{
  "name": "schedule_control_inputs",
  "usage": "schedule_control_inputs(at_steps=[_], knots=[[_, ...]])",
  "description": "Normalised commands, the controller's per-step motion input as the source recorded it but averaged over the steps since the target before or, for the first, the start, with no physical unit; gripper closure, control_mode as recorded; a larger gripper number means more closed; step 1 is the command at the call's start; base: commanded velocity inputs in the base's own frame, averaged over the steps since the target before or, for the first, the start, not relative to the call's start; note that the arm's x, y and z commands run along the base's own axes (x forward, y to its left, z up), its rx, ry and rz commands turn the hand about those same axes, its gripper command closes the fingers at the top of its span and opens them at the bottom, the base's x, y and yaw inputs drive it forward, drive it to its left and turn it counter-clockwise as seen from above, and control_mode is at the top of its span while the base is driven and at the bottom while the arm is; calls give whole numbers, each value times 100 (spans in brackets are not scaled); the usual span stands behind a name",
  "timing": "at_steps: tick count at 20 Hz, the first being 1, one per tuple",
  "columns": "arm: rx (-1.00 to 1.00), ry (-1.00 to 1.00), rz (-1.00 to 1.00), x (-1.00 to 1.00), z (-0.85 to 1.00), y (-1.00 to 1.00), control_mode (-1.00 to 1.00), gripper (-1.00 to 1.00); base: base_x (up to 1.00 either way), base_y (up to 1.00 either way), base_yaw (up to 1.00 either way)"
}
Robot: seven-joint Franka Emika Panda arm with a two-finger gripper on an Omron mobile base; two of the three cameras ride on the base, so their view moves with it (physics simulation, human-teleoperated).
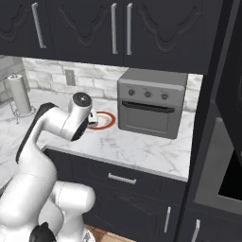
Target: Restock the canned food cabinet by taking the new fresh canned food from the counter and placing it in the cabinet. Then, take the old canned food from the cabinet and place it on the counter.
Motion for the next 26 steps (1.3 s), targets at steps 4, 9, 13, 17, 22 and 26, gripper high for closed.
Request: schedule_control_inputs(at_steps=[4, 9, 13, 17, 22, 26], knots=[[0, 1, 7, 64, -39, 10, -100, 100, 0, 0, 0], [0, 0, 13, 19, -68, 5, -100, 100, 0, 0, 0], [2, -5, 12, 23, -44, 1, -100, 100, 0, 0, 0], [1, -5, 5, 45, -21, 7, -100, 100, 0, 0, 0], [1, -6, 1, 52, -16, 8, -100, 100, 0, 0, 0], [1, -4, 0, 50, -23, 8, -100, 100, 0, 0, 0]])
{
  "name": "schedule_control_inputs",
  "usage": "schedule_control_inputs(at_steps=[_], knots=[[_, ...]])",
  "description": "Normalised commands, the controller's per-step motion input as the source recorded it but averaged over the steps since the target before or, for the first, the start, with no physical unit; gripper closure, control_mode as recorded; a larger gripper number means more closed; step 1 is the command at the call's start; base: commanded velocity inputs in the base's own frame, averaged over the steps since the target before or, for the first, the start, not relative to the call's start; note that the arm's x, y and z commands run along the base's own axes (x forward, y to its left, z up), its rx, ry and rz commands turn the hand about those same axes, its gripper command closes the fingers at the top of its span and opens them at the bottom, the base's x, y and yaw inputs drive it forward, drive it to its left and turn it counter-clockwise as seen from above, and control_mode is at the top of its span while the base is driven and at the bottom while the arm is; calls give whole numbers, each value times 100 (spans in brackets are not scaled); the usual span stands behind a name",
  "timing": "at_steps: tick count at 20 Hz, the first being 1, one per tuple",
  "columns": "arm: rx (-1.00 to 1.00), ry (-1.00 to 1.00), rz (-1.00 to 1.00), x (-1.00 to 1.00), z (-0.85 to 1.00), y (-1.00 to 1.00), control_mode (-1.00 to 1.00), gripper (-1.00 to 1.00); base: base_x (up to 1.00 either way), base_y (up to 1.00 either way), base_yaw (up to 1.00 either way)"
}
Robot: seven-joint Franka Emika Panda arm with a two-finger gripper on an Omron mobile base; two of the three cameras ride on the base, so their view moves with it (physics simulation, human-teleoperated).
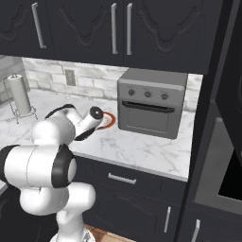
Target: Restock the canned food cabinet by taking the new fresh canned food from the counter and placing it in the cabinet. Then, take the old canned food from the cabinet and place it on the counter.
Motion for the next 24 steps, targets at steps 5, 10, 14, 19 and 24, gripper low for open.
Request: schedule_control_inputs(at_steps=[5, 10, 14, 19, 24], knots=[[11, 0, 1, 3, -22, -12, -100, 100, 0, 0, 0], [7, 0, 1, 0, -3, -3, -100, 100, 0, 0, 0], [0, 0, 0, 0, 0, 0, -100, 100, 0, 0, 0], [0, 0, 0, 1, 0, 0, -100, -100, 0, 0, 0], [0, 0, 0, 1, 21, 0, -100, -100, 0, 0, 0]])
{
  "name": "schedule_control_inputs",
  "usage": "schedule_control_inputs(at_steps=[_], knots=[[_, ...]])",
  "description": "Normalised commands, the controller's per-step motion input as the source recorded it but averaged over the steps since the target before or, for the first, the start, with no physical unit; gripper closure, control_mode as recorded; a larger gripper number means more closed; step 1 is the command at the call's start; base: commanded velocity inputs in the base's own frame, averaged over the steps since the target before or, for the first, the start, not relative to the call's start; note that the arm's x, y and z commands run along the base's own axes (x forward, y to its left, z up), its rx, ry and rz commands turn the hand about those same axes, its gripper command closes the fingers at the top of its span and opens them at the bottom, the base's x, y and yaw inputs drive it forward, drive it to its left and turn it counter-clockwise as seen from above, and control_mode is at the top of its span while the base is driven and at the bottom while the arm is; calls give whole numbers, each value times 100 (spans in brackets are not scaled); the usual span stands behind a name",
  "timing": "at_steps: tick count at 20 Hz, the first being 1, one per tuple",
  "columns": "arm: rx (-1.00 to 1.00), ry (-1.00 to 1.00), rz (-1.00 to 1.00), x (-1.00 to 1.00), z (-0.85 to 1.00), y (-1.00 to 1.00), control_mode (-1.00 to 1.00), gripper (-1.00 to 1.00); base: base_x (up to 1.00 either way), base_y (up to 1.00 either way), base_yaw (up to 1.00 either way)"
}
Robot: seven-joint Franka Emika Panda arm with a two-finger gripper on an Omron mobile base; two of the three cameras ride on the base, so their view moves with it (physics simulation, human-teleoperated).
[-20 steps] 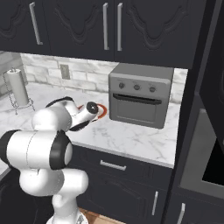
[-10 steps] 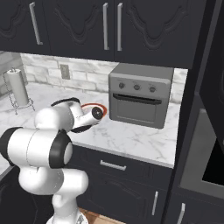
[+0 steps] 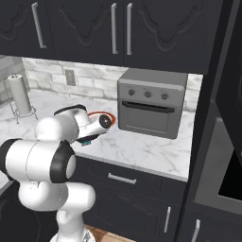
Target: Restock the canned food cabinet by taking the new fresh canned food from the counter and placing it in the cabinet. Then, take the old canned food from the cabinet and place it on the counter.
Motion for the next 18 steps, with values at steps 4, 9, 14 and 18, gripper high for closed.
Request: schedule_control_inputs(at_steps=[4, 9, 14, 18], knots=[[0, 0, -1, 0, 50, 0, -100, -100, 0, 0, 0], [0, 0, -1, 0, 89, 0, -100, -100, 0, 0, 0], [0, 0, -5, -71, 85, 0, -100, -100, 0, 0, 0], [-6, 0, -8, -100, 47, 9, -100, -100, 0, 0, 0]])
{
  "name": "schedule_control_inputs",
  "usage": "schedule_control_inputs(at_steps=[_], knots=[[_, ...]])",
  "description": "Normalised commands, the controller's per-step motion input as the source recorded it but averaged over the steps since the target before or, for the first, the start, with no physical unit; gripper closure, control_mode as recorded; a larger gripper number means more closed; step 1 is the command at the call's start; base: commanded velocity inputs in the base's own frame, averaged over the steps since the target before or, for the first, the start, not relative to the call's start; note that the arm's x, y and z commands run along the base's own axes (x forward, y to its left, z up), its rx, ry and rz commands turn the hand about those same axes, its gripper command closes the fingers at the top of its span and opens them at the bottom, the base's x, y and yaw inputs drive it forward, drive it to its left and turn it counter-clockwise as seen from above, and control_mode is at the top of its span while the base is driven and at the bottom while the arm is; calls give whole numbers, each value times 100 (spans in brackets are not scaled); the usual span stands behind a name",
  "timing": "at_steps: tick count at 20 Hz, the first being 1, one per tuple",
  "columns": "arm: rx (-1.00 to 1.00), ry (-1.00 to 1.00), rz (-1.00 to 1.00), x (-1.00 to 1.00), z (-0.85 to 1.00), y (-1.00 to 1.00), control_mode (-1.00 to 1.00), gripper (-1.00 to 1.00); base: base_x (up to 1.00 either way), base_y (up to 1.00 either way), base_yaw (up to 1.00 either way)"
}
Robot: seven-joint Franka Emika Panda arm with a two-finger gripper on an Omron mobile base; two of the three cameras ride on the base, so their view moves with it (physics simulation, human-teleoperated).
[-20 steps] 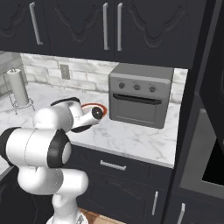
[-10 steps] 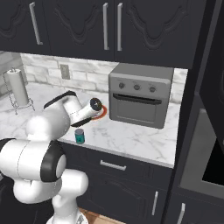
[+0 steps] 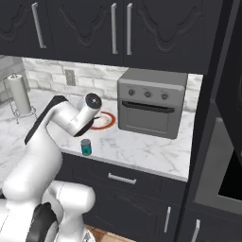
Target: Restock the canned food cabinet by taking the new fresh canned food from the counter and placing it in the cabinet. Then, take the old canned food from the cabinet and place it on the counter.
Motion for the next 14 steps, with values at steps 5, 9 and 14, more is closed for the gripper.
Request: schedule_control_inputs(at_steps=[5, 9, 14], knots=[[-6, 0, -10, -100, 49, 10, -100, -100, 0, 0, 0], [-2, 0, -8, -100, 65, 1, -100, -100, 0, 0, 0], [-17, 0, -1, -100, 82, 0, -100, -100, 0, 0, 0]])
